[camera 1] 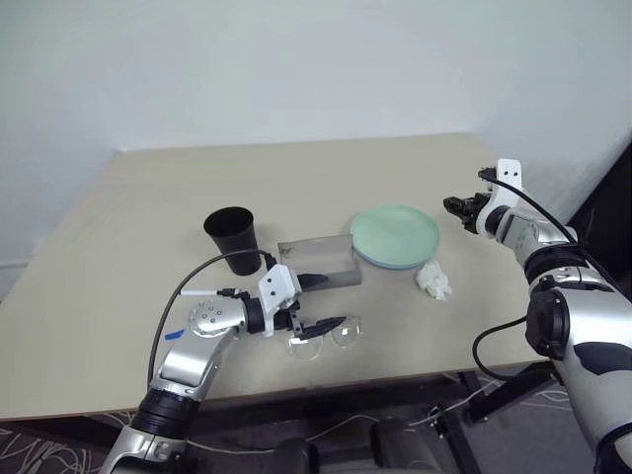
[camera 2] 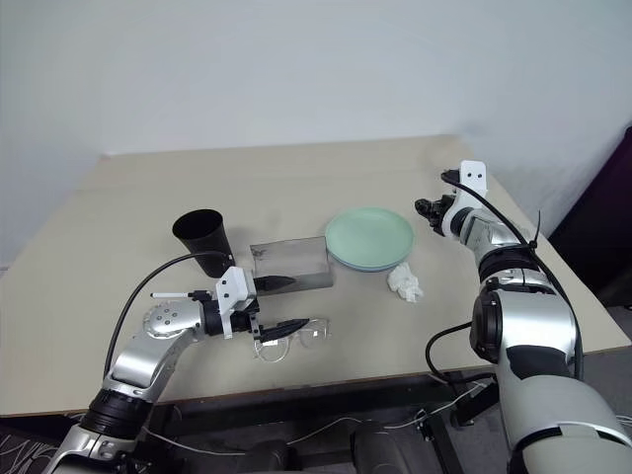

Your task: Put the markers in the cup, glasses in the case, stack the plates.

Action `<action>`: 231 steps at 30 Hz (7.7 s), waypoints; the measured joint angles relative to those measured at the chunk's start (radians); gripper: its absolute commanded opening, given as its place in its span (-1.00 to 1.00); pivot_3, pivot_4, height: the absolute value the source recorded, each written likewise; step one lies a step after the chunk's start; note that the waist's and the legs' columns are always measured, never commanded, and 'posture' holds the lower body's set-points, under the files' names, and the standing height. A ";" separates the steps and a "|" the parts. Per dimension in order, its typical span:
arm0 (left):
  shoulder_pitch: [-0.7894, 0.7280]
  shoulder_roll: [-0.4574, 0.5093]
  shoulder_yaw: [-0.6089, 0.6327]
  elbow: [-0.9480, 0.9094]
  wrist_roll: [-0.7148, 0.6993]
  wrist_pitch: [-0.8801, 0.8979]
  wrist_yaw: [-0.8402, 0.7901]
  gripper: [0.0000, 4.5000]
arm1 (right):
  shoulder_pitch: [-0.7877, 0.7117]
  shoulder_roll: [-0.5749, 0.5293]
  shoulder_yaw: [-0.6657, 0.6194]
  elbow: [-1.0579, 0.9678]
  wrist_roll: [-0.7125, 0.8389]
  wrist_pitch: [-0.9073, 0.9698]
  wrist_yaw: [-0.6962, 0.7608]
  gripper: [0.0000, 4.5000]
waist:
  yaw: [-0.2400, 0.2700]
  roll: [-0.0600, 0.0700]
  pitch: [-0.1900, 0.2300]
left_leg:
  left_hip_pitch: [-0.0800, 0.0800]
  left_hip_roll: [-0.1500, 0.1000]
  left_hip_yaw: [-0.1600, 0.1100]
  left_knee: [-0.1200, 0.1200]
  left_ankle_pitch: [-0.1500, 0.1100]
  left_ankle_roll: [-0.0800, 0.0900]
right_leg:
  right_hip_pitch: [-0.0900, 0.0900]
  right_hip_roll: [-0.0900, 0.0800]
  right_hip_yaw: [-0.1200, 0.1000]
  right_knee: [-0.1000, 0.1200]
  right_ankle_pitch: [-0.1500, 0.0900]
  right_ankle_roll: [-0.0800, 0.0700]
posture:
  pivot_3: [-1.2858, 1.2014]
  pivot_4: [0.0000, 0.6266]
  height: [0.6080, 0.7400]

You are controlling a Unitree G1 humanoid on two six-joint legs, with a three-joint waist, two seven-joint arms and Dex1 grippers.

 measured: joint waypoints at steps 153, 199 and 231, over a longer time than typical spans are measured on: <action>-0.554 0.085 -0.088 0.412 0.084 0.045 -0.478 -0.99 | 0.738 0.024 0.260 -1.217 0.265 0.238 0.464 0.21 | 0.014 -0.002 0.000 | 0.000 0.000 -0.002 0.007 -0.001 0.001 | 0.003 0.000 -0.002 0.001 0.000 0.001 | 0.03 -1.00 0.95; -0.931 -0.139 -0.152 1.206 0.543 -0.527 0.115 -0.81 | 0.745 0.047 0.268 -1.212 0.266 0.215 0.417 0.21 | 0.034 -0.006 0.001 | -0.003 -0.001 -0.002 0.010 -0.002 0.002 | 0.003 0.000 -0.001 0.000 0.002 0.005 | 0.03 -1.00 0.95; -0.868 -0.098 -0.152 1.234 0.549 -0.550 -0.260 -0.99 | 0.753 0.047 0.230 -1.285 0.306 0.240 0.379 0.21 | 0.032 -0.009 0.001 | -0.002 -0.001 -0.001 0.010 -0.002 0.003 | 0.003 0.000 -0.001 0.001 0.002 0.005 | 0.03 -1.00 0.95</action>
